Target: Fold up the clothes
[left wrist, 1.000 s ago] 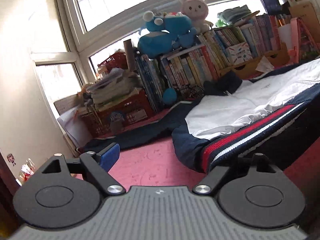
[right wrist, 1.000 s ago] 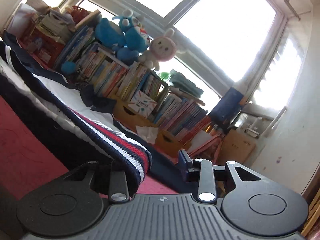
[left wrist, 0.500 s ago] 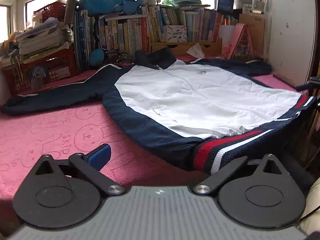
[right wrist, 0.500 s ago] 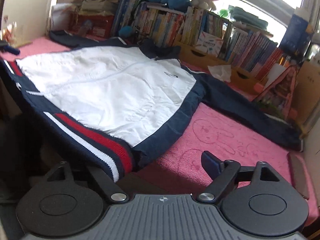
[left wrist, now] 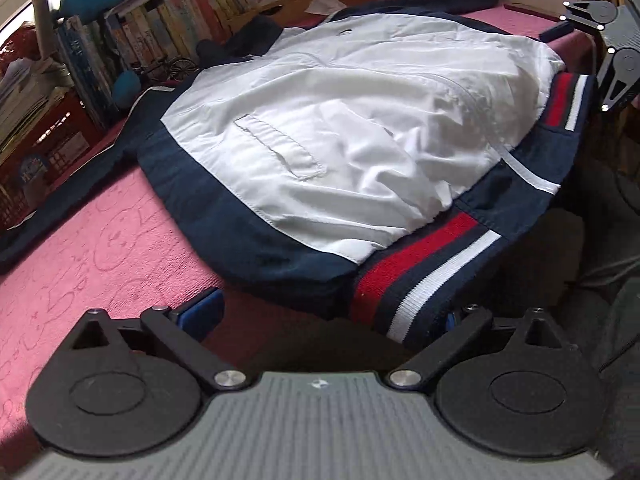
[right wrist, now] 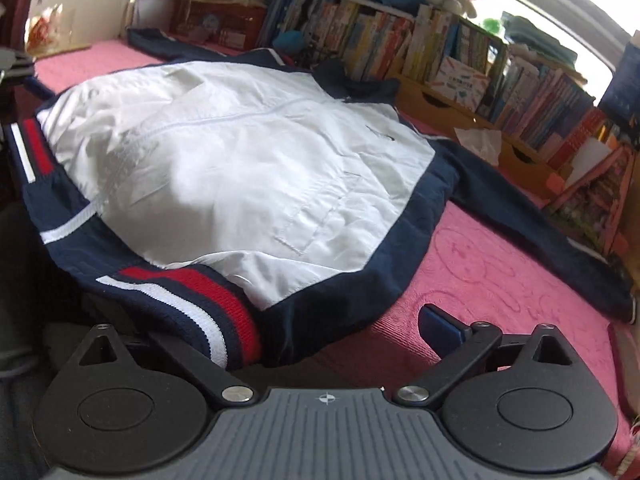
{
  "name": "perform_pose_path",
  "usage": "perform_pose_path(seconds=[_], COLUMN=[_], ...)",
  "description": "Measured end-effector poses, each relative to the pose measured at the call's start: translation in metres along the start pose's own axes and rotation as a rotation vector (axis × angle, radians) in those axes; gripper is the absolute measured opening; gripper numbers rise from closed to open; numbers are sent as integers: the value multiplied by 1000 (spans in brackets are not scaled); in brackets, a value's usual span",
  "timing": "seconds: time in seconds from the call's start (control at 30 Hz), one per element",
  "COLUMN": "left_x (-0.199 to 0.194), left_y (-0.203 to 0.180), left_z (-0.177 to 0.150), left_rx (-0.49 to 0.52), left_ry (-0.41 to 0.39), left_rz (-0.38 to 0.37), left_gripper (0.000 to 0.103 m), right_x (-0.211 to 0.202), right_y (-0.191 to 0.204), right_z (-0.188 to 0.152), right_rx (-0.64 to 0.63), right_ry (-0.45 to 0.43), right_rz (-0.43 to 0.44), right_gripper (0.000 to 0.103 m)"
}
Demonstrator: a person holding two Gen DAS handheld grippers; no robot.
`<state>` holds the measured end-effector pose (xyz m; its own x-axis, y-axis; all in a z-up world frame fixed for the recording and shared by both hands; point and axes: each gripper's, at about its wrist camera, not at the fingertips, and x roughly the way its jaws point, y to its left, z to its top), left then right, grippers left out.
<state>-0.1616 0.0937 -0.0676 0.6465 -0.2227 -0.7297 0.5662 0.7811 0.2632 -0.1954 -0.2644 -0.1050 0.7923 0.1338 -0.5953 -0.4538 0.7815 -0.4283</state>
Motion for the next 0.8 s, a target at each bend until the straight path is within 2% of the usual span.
perform_pose_path(seconds=[0.07, 0.1, 0.13, 0.2, 0.3, 0.37, 0.43, 0.5, 0.57, 0.63, 0.73, 0.8], left_x=[-9, -16, -23, -43, -65, -66, -53, -31, 1, 34, 69, 74], left_y=[8, 17, 26, 46, 68, 70, 57, 37, 22, 10, 0, 2], left_z=[-2, -1, 0, 6, 22, 37, 53, 70, 88, 102, 105, 94], left_rx=[18, -8, -44, -185, -443, -572, -623, -614, -592, -533, -421, -402], left_ry=[0, -10, -28, -120, -356, -485, -565, -603, -548, -434, -250, -225], left_rz=[-59, -116, -174, -292, -331, -320, -206, -33, 128, 254, 386, 437], left_gripper=[100, 100, 100, 101, 103, 103, 103, 103, 103, 97, 89, 90], right_x=[-1, -2, -4, -10, -11, -11, -11, -12, -12, -12, 19, 41], right_y=[12, 14, 13, 3, -15, -28, -40, -53, -65, -77, -47, -24], right_z=[-4, -7, -8, -6, 5, 13, 21, 29, 37, 45, 80, 104], right_rx=[-150, -212, -261, -284, -68, 86, 241, 395, 550, 706, 629, 565], right_ry=[-17, -27, -33, -37, -97, -138, -179, -219, -259, -298, -270, -247], right_rz=[-24, -31, -21, 38, 114, 163, 211, 259, 307, 354, 284, 232], right_gripper=[100, 100, 101, 100, 100, 101, 103, 103, 103, 103, 102, 101])
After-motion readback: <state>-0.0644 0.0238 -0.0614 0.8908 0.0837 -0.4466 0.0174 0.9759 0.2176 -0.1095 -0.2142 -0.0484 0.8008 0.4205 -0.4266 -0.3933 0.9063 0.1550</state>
